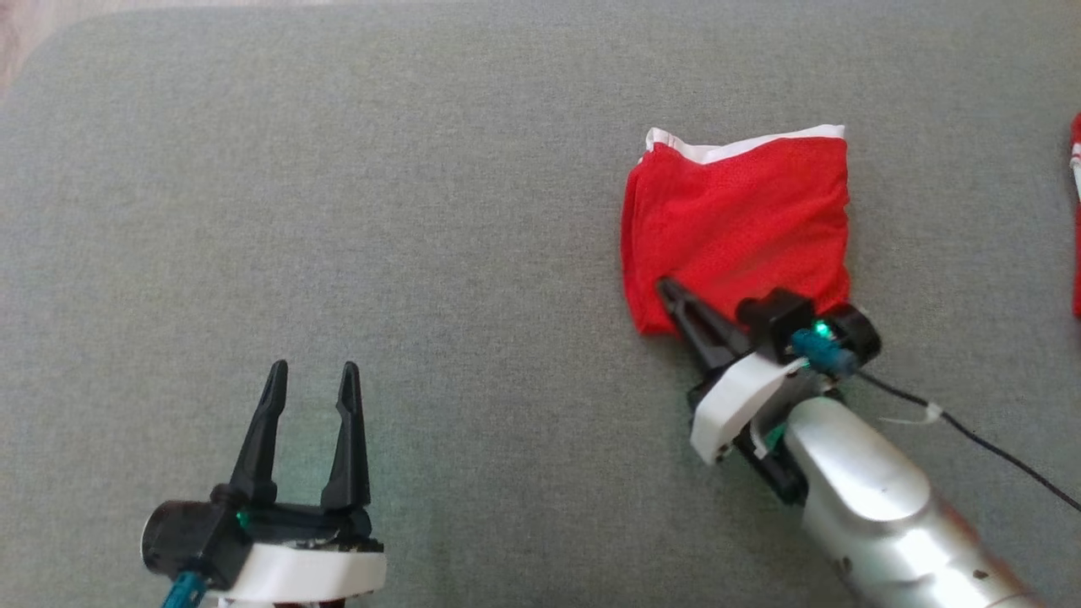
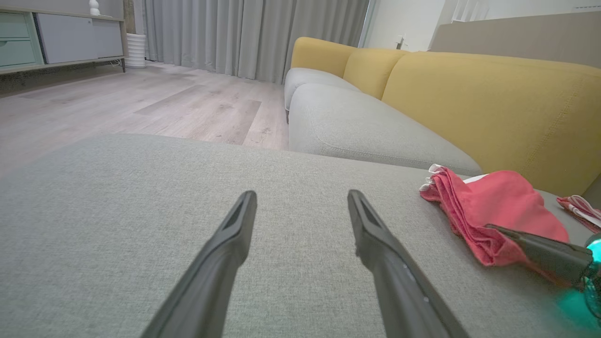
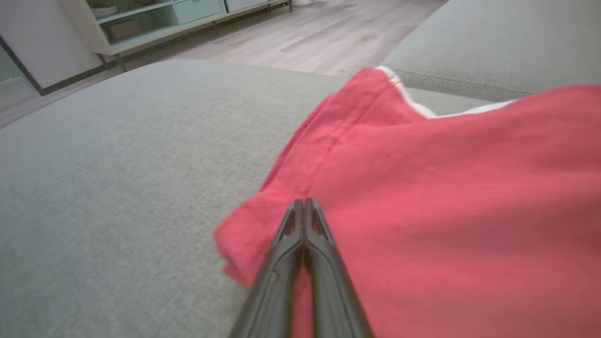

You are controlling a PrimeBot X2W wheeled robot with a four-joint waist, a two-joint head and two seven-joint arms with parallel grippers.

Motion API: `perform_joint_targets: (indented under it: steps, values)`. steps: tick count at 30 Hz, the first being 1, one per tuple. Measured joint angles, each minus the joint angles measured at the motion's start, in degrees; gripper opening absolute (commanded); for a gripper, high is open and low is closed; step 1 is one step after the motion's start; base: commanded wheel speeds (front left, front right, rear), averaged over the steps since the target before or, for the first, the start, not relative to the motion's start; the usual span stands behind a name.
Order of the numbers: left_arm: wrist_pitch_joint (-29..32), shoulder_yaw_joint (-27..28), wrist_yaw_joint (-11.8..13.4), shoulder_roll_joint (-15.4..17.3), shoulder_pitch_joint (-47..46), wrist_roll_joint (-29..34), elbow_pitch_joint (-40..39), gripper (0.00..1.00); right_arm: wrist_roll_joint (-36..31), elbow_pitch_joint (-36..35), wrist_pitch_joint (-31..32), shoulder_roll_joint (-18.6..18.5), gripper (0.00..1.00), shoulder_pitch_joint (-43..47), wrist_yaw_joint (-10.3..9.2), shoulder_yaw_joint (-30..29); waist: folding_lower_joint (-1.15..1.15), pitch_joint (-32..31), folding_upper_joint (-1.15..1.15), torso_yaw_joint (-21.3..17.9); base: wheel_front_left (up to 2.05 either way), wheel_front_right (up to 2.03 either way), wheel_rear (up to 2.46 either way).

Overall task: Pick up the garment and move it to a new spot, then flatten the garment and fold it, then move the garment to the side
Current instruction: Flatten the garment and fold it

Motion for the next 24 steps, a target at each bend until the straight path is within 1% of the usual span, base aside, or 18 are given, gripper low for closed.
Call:
perform_joint_targets:
  steps: [3,6,13,15,17,19,22,23,24]
  values:
    - [0.00,-0.11,0.00,0.00,0.00,0.00,0.25,1.00,1.07,0.40,1.00,0.04,0.00,0.09,0.00,3.52,0.00,-0.33,0.00,0.27,0.00,0.00,0.00]
    - [0.00,-0.36,0.00,0.00,0.03,-0.01,0.35,1.00,1.85,0.88,1.53,0.08,0.00,0.69,0.00,5.45,0.00,-0.96,0.00,0.63,0.00,0.00,0.00]
    - [0.00,-0.33,0.10,-0.01,0.70,-0.33,0.34,1.00,3.88,0.82,1.48,0.15,0.00,3.45,0.00,6.91,0.00,-2.83,0.00,1.11,0.00,0.00,0.00]
    - [0.00,-0.19,0.13,-0.01,1.63,-0.59,0.38,1.00,4.68,-0.43,0.90,-0.03,0.00,4.10,0.00,5.44,0.00,-3.63,0.00,1.15,0.00,0.00,0.00]
    - [0.00,0.18,0.14,0.00,2.51,-0.59,0.43,1.00,4.95,-2.55,0.02,-0.49,0.00,4.70,0.00,2.77,0.00,-4.57,0.00,1.12,0.00,0.00,0.00]
    - [0.00,0.64,0.14,0.00,3.04,-0.59,0.64,1.00,5.00,-4.98,-0.58,-1.70,0.00,5.30,0.00,-0.69,-0.01,-5.55,0.00,0.97,0.00,0.00,0.00]
    - [0.00,1.20,0.14,0.00,3.47,-0.55,1.30,1.00,3.16,-8.90,-1.11,-3.89,0.00,7.36,0.00,-7.10,-0.01,-7.00,0.00,0.57,0.00,0.00,0.00]
    - [0.00,1.52,0.14,0.00,3.48,-0.48,1.54,1.00,2.41,-10.39,-1.12,-4.37,0.13,8.47,0.00,-9.45,-0.01,-7.48,0.00,0.41,0.00,0.00,0.00]
    - [0.00,1.81,0.13,0.00,3.48,-0.38,1.81,1.00,1.72,-11.88,-1.31,-4.66,0.36,9.71,0.00,-11.66,-0.01,-7.92,0.00,0.23,0.00,0.00,0.00]
